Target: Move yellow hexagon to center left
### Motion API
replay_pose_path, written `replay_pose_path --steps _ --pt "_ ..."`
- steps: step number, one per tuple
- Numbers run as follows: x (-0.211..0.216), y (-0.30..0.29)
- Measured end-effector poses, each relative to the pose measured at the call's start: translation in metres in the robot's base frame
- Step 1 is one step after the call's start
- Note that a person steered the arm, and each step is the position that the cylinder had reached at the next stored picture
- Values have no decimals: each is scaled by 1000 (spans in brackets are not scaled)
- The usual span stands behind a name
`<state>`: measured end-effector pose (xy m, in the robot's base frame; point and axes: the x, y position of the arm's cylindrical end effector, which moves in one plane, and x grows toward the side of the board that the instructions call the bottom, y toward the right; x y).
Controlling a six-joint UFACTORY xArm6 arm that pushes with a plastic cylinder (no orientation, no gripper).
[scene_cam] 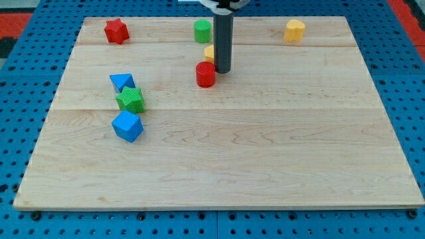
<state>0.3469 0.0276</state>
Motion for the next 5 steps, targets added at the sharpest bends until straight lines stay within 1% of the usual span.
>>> replay_pose_path --steps 1,2,3,4,5 --pt "-29 -6" --pt "-32 -107" --pt "-33 -113" --pt "-47 -108" --pt "-99 -125"
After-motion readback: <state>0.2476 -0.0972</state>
